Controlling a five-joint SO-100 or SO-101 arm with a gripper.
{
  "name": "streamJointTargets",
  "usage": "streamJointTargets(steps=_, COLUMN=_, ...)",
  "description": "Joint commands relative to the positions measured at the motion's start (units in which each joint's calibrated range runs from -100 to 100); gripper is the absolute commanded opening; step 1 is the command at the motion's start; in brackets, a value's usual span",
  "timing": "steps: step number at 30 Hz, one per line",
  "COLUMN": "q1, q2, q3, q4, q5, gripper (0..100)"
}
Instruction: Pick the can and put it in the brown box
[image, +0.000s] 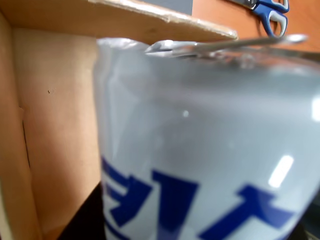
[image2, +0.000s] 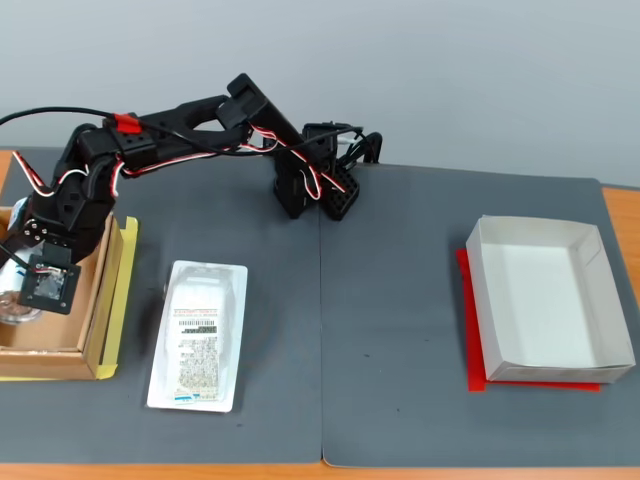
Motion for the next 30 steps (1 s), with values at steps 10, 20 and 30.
streamJointTargets(steps=10, q1=-0.8, q2=1.0, q3=-3.8, q4=-1.5, q5=0.0, gripper=16)
streamJointTargets(steps=20, q1=-1.4, q2=0.8, q3=-3.6, q4=-0.7, q5=-0.1, gripper=48)
streamJointTargets(steps=30, q1=-2.8, q2=-6.8, q3=-2.0, q4=2.7, q5=-5.4, gripper=29)
